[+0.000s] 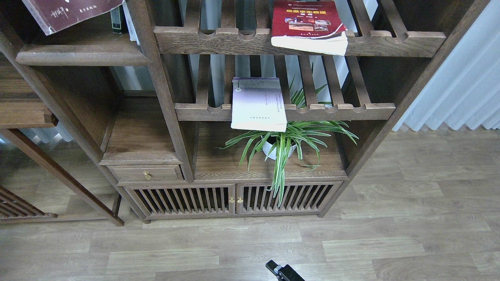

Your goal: Organize books on shelf

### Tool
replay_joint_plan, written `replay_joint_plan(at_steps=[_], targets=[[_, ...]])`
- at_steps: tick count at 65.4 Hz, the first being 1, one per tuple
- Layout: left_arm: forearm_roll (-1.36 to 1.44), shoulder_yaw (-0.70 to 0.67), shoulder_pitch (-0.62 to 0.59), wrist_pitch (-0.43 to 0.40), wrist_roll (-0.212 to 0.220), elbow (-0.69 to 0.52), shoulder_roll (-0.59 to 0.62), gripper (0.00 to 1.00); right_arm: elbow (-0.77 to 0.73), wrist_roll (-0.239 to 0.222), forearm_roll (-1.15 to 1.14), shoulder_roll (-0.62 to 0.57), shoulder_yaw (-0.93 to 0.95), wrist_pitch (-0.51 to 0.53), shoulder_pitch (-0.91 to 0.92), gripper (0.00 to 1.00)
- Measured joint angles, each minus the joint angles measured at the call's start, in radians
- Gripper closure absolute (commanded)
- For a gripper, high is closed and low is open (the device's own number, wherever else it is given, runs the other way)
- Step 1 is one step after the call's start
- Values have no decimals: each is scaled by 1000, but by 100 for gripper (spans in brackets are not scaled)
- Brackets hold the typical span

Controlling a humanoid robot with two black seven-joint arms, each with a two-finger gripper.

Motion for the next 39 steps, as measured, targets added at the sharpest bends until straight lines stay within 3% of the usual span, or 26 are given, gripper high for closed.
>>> replay_joint_plan(at_steps=[9, 39], targets=[[128, 12, -76, 0, 11, 29, -4, 93, 1, 0, -1, 3, 0, 0, 0, 0], [138, 52, -92, 1, 12, 33, 47, 94, 0, -1, -1, 2, 8, 0, 5, 0]])
